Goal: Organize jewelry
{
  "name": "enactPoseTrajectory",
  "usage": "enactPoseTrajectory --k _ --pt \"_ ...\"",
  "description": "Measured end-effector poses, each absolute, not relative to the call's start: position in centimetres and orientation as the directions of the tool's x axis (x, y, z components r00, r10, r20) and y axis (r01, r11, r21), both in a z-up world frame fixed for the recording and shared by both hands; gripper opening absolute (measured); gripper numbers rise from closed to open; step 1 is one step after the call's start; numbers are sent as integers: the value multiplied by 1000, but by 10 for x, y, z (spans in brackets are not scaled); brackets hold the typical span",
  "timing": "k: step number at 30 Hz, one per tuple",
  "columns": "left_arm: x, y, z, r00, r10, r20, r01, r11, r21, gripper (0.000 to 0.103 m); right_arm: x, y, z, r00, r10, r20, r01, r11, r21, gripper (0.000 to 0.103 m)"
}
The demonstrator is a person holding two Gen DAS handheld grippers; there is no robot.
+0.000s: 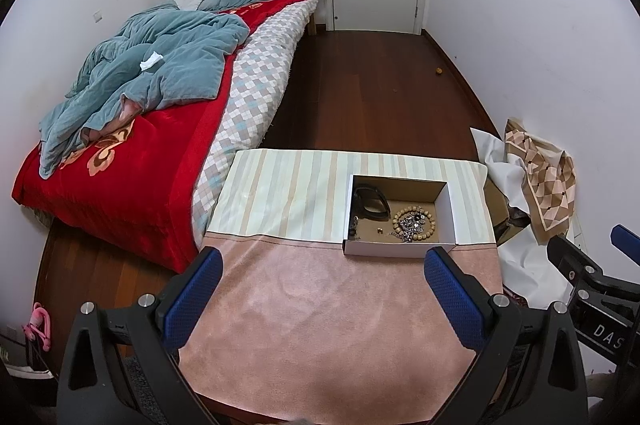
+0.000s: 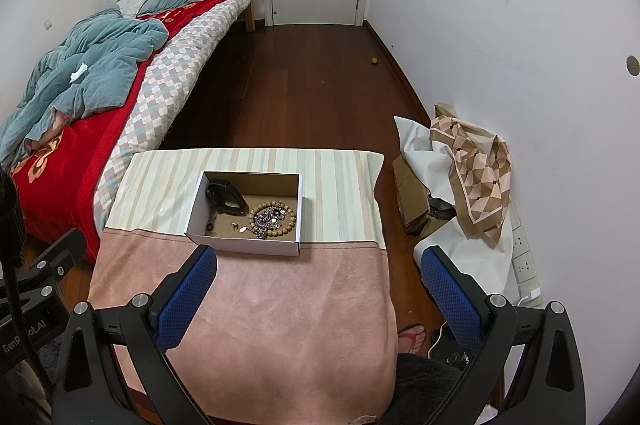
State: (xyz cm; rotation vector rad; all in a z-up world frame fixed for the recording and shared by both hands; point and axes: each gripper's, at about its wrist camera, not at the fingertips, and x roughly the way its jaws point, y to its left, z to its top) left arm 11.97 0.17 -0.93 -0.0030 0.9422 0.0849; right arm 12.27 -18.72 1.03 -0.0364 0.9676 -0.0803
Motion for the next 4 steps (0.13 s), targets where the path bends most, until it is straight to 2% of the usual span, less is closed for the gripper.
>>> enactPoseTrajectory --k 4 --pt "120 0 -6 589 64 -806 -70 997 28 103 123 -187 10 564 -85 -822 52 996 -67 103"
